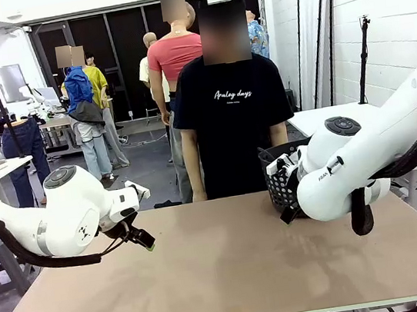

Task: Fold the training pants.
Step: Grab both ends of the Training pants handed by a person.

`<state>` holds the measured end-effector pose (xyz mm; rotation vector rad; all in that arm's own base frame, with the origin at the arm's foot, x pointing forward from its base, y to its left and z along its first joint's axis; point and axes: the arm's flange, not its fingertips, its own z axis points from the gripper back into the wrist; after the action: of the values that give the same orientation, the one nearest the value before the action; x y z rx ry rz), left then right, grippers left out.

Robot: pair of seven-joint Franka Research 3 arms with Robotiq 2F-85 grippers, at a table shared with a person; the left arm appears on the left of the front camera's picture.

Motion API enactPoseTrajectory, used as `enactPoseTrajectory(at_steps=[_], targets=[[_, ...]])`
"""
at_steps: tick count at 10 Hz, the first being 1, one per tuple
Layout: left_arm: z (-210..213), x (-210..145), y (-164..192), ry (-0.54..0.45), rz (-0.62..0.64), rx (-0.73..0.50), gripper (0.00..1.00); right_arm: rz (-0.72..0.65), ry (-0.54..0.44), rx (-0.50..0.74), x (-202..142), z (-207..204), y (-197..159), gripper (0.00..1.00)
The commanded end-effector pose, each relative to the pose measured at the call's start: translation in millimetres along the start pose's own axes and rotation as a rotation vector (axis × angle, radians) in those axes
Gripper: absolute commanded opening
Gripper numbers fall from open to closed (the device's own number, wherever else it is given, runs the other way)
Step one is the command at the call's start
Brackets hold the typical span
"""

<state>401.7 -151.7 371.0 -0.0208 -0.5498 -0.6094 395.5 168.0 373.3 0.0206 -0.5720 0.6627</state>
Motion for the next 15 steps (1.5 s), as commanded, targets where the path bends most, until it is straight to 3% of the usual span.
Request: enactPoseTrajectory(at_steps=[1, 11, 15], targets=[[0.0, -0.2, 1.0, 0.000, 0.002, 0.000, 1.00, -0.001, 0.000, 0.000, 0.0, 0.0, -0.1, 1.00], [0.0, 0.1, -0.2, 0.000, -0.001, 0.000, 1.00, 0.000, 0.000, 0.000, 0.0, 0.0, 0.0, 1.00], [70.1, 25.2, -4.7, 0.000, 0.023, -0.004, 1.00, 0.019, -0.036, 0.036, 24.9, 67.4, -11.3, 1.00]])
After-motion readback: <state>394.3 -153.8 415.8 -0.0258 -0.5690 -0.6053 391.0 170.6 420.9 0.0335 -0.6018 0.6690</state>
